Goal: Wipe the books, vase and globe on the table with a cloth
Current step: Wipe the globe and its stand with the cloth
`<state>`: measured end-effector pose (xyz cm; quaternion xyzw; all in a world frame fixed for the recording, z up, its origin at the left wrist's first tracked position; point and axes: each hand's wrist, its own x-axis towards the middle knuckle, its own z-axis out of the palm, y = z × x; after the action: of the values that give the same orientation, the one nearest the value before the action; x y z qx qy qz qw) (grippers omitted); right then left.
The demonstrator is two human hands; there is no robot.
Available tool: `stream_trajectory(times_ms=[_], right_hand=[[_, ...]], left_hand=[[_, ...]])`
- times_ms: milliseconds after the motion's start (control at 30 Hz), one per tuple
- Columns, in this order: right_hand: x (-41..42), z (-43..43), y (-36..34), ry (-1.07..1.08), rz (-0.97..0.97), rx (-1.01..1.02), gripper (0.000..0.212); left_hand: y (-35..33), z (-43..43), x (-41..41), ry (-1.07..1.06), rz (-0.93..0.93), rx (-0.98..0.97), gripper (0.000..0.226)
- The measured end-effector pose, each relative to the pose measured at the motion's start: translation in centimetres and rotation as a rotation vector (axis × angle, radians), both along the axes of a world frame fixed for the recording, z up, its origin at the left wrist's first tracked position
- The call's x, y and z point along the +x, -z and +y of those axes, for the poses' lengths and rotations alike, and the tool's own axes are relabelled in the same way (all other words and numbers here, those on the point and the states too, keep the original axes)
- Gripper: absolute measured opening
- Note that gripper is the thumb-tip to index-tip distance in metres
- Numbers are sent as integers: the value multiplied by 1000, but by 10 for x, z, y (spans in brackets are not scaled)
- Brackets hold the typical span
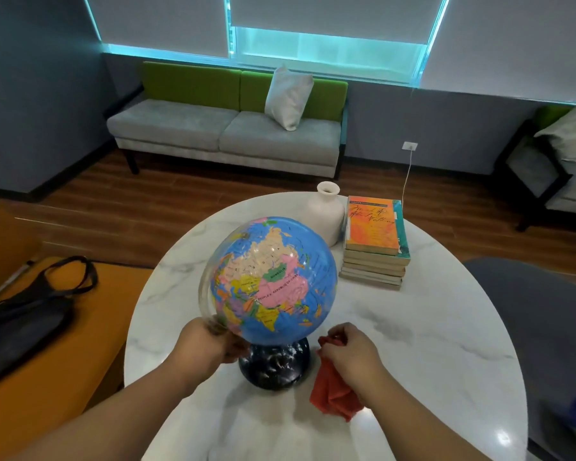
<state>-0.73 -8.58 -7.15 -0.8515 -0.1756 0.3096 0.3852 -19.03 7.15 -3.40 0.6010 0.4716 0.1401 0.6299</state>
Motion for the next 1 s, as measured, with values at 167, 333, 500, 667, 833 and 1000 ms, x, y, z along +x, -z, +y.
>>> stream_trajectory(times_ms=[167, 333, 500, 667, 833, 1000], right_hand=[[-6, -1, 10, -51, -66, -14, 24], [-2, 0, 2, -115, -144, 5, 21], [-5, 5, -4, -232, -239, 45, 18], [-16, 8, -1, -444, -388, 27, 21], [-13, 8, 3, -689, -402, -78, 33], [-5, 11, 3, -574, -435, -131, 27]], left_hand=[[-6, 1, 0, 51, -23, -56, 8], [-6, 2, -1, 58, -72, -105, 12], [-3, -8, 0, 8, -67, -98, 11], [0, -12, 1, -73, -53, -100, 10], [0, -16, 5, -87, -37, -92, 8], [-5, -19, 5, -59, -55, -82, 19]])
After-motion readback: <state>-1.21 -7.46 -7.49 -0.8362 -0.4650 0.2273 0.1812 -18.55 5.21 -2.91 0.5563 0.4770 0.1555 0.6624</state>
